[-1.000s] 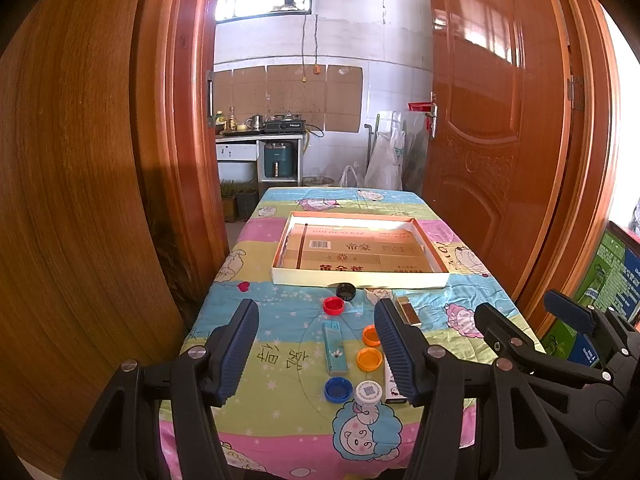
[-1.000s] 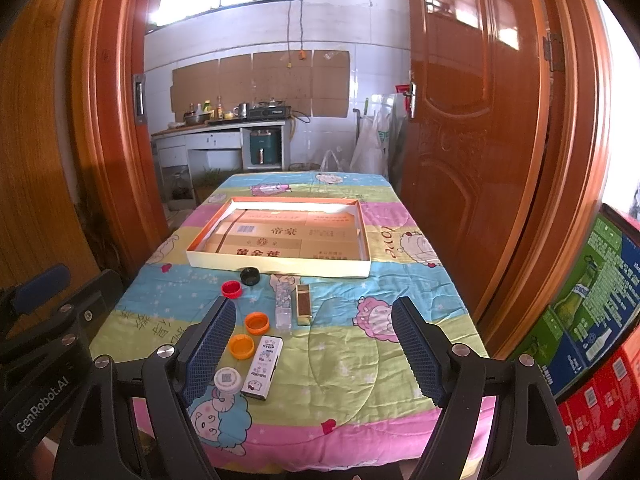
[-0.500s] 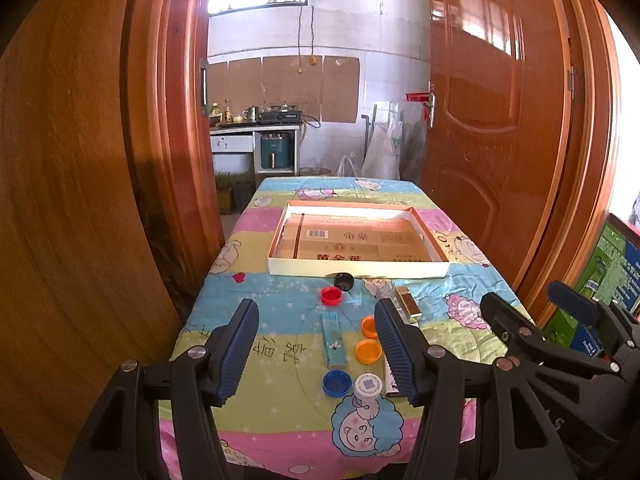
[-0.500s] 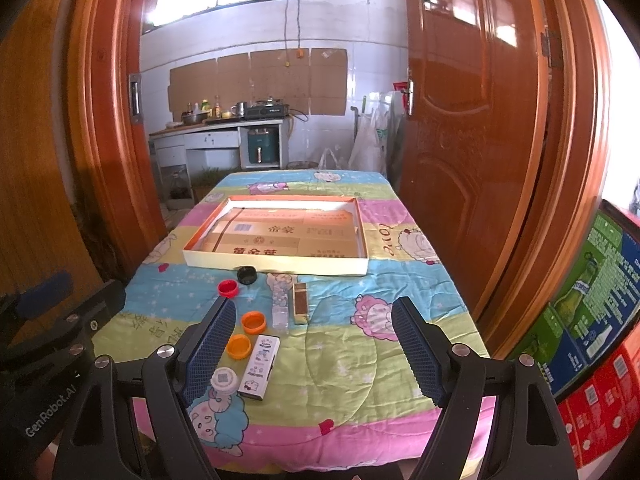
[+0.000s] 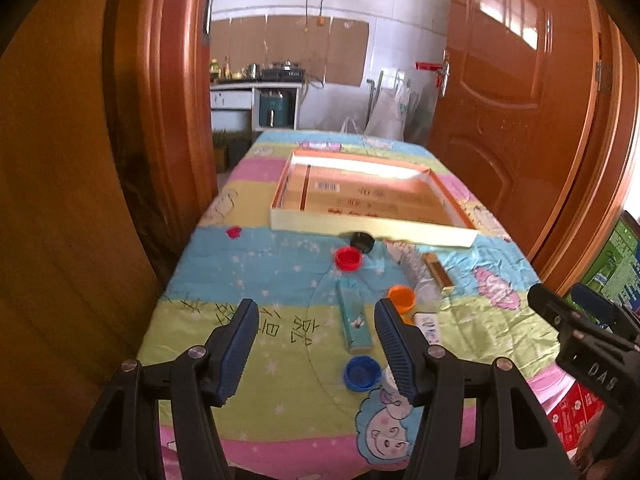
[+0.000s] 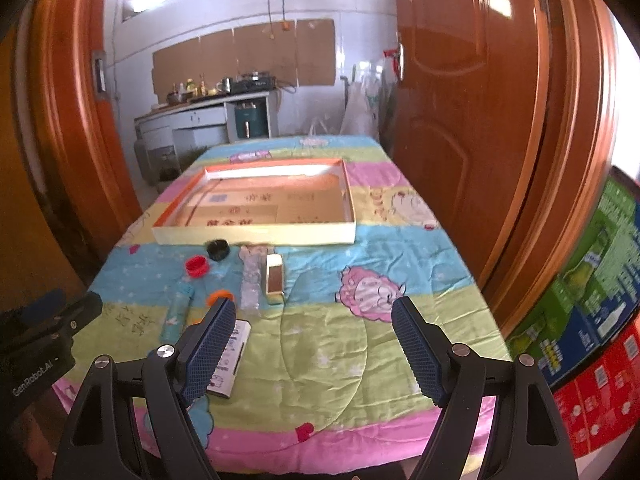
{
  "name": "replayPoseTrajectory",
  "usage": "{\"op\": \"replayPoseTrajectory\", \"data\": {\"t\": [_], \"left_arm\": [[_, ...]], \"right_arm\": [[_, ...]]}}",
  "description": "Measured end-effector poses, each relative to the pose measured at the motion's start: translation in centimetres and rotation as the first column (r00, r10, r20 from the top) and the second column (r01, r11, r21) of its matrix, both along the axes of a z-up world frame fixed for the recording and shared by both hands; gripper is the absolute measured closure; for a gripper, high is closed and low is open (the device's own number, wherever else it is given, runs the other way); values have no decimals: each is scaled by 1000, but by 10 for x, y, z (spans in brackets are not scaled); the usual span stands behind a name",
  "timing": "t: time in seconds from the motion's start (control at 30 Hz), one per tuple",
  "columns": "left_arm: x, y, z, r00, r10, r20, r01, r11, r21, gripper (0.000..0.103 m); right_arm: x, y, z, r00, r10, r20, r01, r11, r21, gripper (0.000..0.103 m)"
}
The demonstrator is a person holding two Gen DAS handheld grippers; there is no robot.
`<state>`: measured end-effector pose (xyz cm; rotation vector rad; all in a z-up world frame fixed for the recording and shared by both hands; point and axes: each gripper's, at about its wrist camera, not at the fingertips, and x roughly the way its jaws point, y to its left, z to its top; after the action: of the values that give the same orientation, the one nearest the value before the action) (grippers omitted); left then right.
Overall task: Organize rigid objects
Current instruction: 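Grasp the gold box with the right tool while the left tool grasps the teal lighter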
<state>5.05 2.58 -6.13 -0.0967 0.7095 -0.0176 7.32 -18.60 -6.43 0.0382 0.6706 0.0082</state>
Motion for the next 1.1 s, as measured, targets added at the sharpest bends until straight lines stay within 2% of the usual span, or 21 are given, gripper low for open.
{"op": "replayPoseTrajectory", "data": {"t": [0.3, 0.43, 0.67, 0.8, 0.9, 1.03, 1.1], "left_arm": [[45, -13, -30, 995, -47, -83, 48, 999, 5, 43], [60, -26, -42, 991, -63, -116, 65, 998, 14, 52], [80, -35, -68, 981, -70, -180, 73, 997, 11, 59], [85, -35, -74, 978, -70, -194, 75, 997, 17, 60], [84, -33, -76, 982, -75, -175, 81, 996, 29, 64], [85, -28, -77, 985, -62, -161, 68, 997, 35, 80], [86, -24, -77, 985, -67, -157, 70, 997, 15, 80]], "right_arm": [[32, -5, -20, 999, 5, -36, -5, 1000, -2, 21], [45, -9, -26, 998, 0, -56, 1, 1000, 12, 21], [70, -20, -39, 993, -18, -118, 25, 998, 58, 21], [77, -19, -43, 992, -8, -128, 16, 998, 59, 21], [80, -16, -46, 990, -5, -140, 13, 998, 57, 21], [89, -14, -52, 987, 13, -161, -3, 998, 62, 21], [94, -13, -56, 986, 22, -168, -11, 998, 67, 22]]}}
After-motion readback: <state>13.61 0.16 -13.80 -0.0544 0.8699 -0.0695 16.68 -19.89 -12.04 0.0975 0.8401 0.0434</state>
